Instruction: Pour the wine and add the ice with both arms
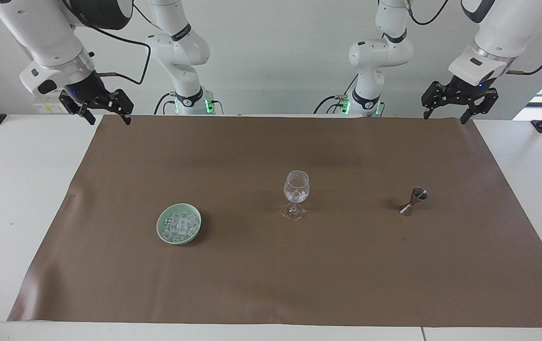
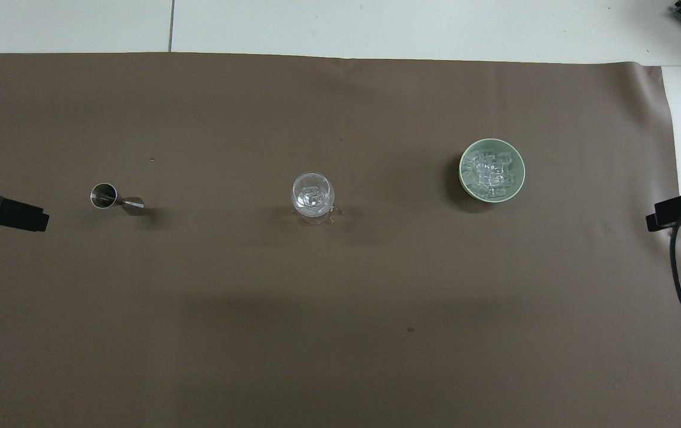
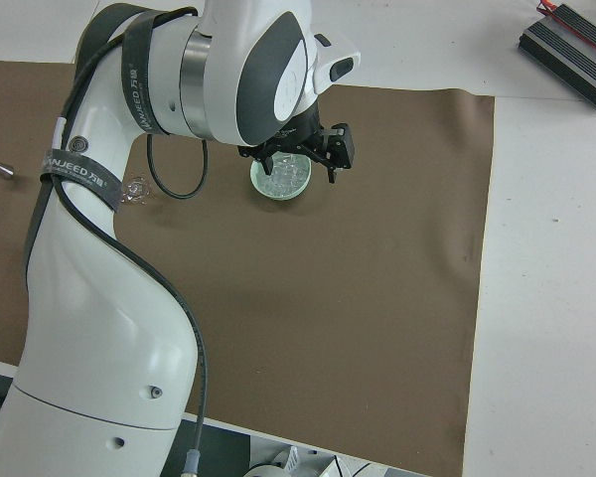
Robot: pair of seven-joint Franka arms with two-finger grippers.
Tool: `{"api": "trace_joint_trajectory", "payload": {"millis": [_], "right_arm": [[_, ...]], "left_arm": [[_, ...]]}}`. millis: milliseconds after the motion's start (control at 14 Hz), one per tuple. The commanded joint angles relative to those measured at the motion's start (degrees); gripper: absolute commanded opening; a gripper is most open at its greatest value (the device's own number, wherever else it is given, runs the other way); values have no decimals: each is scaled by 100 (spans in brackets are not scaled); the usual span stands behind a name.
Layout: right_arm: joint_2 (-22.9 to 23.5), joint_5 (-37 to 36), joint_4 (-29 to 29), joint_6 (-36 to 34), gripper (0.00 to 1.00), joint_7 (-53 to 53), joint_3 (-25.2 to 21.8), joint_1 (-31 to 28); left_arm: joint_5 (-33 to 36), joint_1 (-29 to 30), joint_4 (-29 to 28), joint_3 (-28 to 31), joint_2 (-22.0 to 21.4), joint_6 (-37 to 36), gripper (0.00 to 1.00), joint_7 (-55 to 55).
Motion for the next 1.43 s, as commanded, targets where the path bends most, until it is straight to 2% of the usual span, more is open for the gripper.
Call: {"api": "trace_joint_trajectory", "payload": {"millis": [0, 1355], "right_arm": [[-59, -77, 82, -106, 100, -52, 57, -63], [-76, -50, 74, -53, 100, -61, 66, -54]], "left_arm": [[-100, 70, -69, -18, -97, 73, 100, 13], [-91, 70, -34, -19, -115, 3, 100, 39]]}}
